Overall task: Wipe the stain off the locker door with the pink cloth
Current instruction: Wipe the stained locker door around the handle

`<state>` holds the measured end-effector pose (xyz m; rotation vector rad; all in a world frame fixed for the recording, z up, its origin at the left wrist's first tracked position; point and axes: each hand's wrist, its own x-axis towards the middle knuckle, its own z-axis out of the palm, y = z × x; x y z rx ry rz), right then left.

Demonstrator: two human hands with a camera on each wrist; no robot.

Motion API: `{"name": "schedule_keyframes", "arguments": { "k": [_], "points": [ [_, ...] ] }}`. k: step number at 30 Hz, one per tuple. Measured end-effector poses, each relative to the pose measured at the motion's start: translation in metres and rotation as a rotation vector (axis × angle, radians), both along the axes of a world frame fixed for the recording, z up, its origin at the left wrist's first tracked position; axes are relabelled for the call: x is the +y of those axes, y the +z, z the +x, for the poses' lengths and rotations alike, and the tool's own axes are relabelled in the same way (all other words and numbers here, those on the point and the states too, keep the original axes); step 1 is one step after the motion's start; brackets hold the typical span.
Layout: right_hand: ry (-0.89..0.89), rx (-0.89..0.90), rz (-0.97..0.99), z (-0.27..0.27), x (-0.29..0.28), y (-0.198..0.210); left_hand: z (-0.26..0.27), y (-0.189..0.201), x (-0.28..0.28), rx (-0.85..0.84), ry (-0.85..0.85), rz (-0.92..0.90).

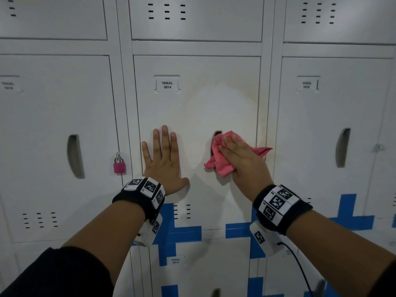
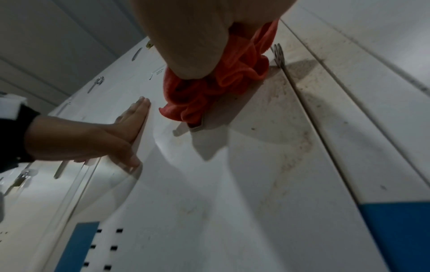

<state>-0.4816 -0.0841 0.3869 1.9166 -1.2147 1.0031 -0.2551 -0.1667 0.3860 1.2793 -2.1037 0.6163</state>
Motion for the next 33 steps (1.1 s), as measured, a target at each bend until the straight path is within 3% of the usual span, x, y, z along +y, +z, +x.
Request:
{"name": "schedule_keyframes", "arguments": {
  "k": [6, 14, 18, 22, 33],
  "points": [
    [0.036, 0.022, 0.029, 0.002, 0.013, -0.007, 0.000, 0.002, 0.003, -0.003, 0.013, 0.003],
    [0.130, -0.226, -0.103, 0.012, 0.026, 0.058, -0.001, 0.003, 0.005, 0.017, -0.001, 0.039],
    [0.059, -0.155, 0.002, 0.011, 0.008, 0.070, 0.001, 0.003, 0.005, 0.015, -0.003, 0.054],
    [-0.015, -0.053, 0.014, 0.011, 0.000, 0.059, 0.002, 0.005, 0.006, 0.012, -0.031, 0.077],
    [-0.022, -0.063, 0.038, 0.005, -0.001, -0.007, -0.001, 0.006, 0.008, -0.017, 0.015, 0.075]
  ]
}}
